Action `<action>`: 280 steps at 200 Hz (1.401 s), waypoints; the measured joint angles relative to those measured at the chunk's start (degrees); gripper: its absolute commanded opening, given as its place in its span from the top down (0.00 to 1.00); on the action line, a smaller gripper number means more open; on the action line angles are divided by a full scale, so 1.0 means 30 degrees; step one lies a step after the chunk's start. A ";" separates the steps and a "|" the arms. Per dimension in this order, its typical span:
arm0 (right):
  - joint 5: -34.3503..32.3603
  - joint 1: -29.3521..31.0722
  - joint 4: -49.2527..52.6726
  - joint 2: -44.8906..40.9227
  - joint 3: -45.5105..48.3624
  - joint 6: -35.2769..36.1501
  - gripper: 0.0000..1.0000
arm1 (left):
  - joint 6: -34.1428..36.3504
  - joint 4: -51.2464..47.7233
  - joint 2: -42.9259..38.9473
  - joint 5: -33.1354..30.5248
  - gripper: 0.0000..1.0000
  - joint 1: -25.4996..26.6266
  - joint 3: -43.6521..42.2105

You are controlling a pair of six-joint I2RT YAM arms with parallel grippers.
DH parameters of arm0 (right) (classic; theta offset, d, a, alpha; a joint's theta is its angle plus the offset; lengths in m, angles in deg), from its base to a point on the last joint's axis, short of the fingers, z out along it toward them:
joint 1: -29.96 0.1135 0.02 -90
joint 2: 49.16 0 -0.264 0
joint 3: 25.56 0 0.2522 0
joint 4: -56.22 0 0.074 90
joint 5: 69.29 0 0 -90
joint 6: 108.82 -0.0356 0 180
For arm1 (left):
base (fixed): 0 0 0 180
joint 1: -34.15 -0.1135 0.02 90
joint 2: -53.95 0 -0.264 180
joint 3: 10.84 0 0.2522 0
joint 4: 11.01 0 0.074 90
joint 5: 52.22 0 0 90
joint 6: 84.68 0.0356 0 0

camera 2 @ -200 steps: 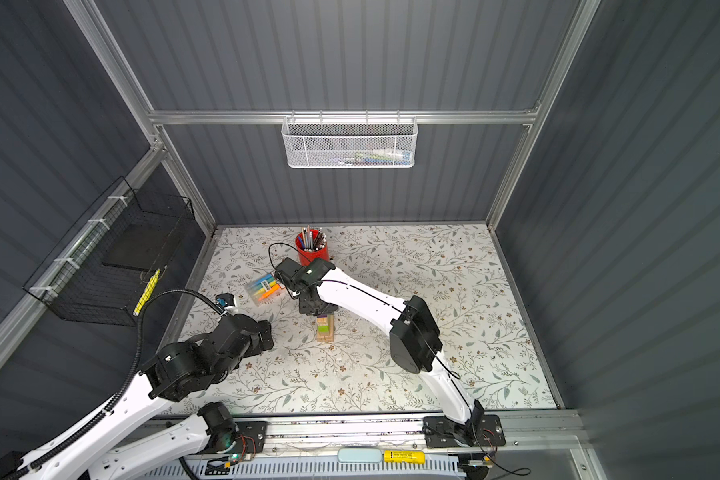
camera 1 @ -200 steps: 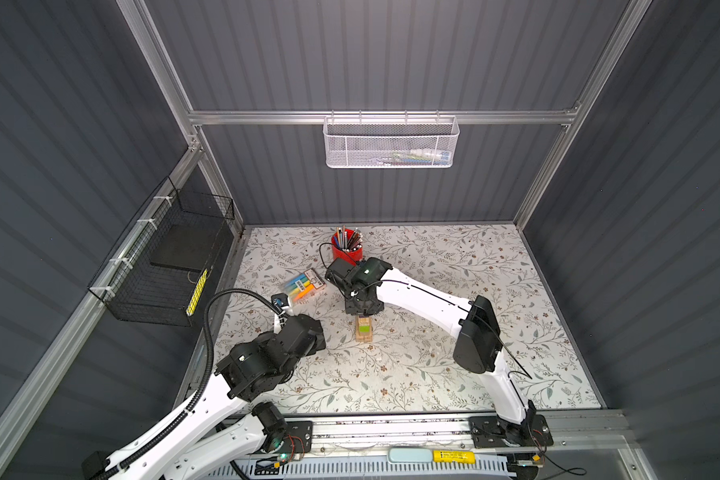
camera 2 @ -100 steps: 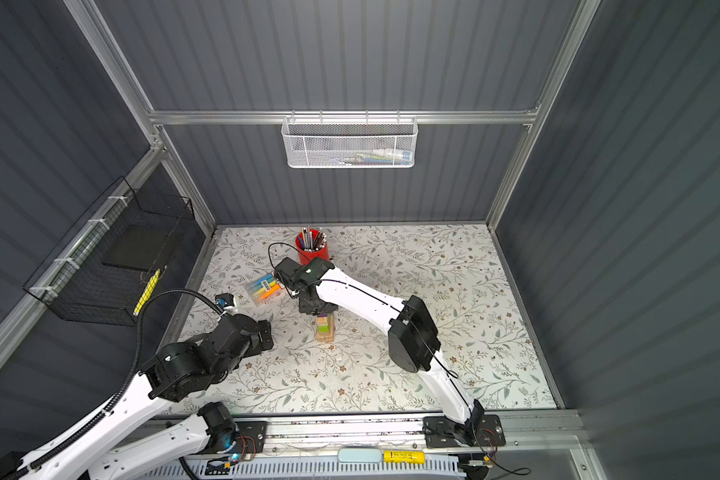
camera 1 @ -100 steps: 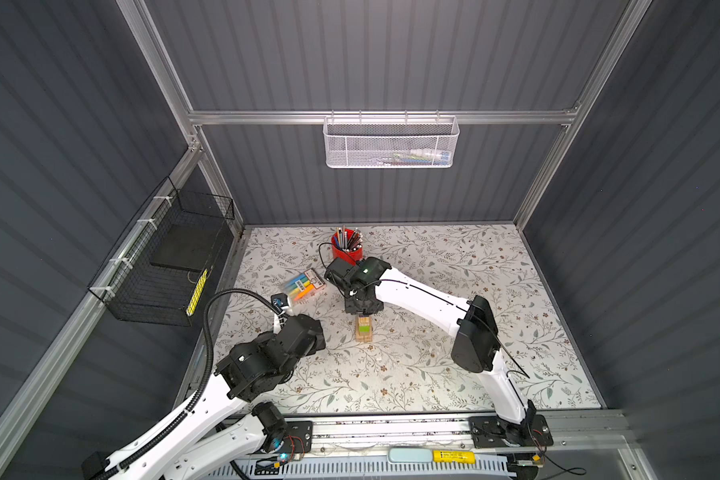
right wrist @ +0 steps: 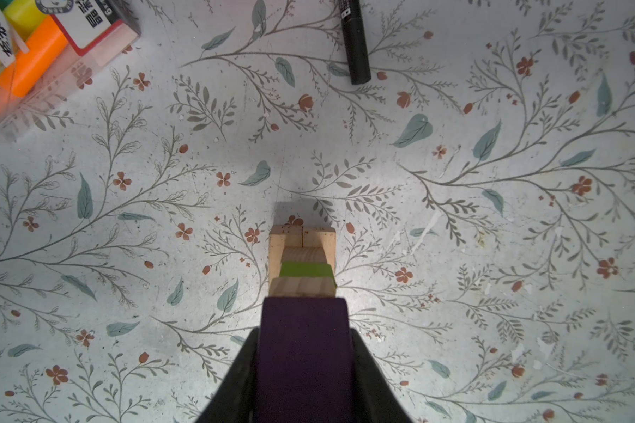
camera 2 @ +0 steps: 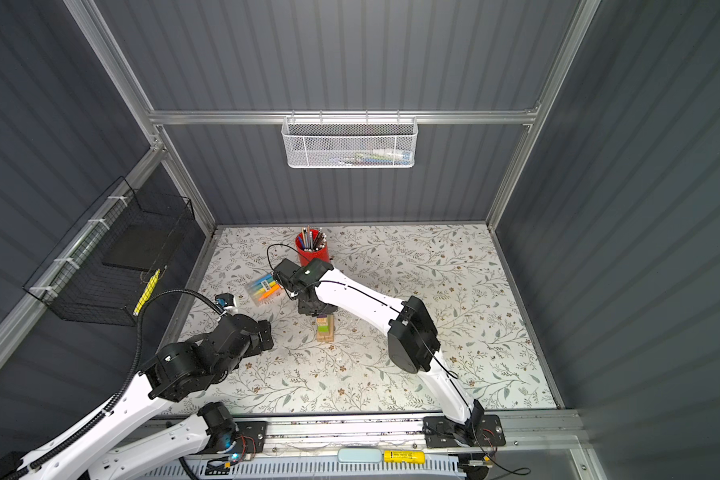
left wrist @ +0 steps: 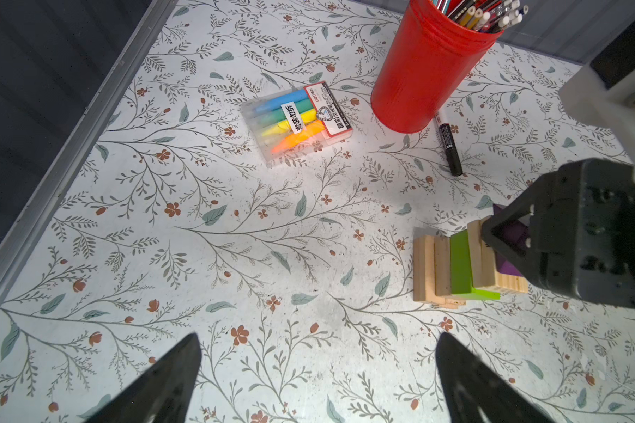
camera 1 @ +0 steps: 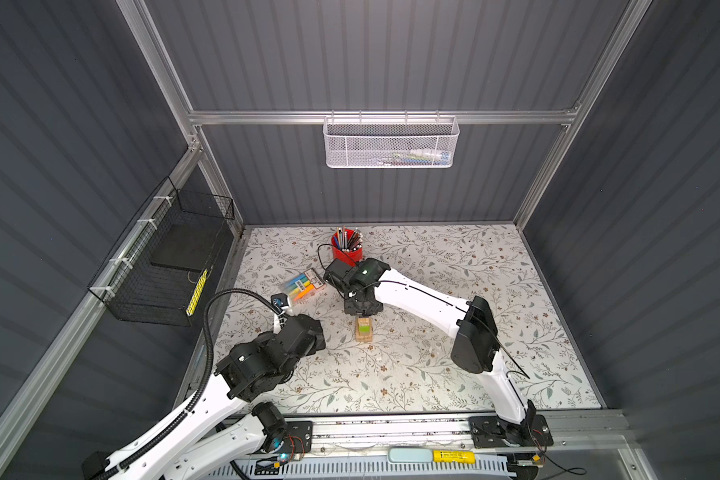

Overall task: Build the wood block tower
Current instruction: 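Lower the purple block slowly onto the stack top with the right gripper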

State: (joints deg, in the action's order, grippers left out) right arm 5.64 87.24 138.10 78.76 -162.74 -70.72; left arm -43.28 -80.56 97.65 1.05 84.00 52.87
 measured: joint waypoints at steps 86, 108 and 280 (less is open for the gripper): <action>-0.0022 0.0109 0.0036 -0.0124 0.0277 -0.0262 0.73 | 0.0000 0.0007 0.0000 0.0000 0.00 0.0000 0.0000; -0.0058 0.0168 0.0029 -0.0146 0.0313 -0.0328 0.73 | 0.0007 0.0000 0.0000 0.0000 0.00 0.0000 0.0000; -0.0051 0.0372 -0.0270 -0.0568 0.0962 -0.0707 0.57 | 0.0000 0.0000 -0.0138 0.0000 0.00 0.0000 0.0000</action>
State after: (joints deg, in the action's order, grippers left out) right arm 5.48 88.35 137.29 77.06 -159.85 -72.84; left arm -43.28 -80.56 97.24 1.05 84.00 52.87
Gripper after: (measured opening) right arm 0.416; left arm 0.997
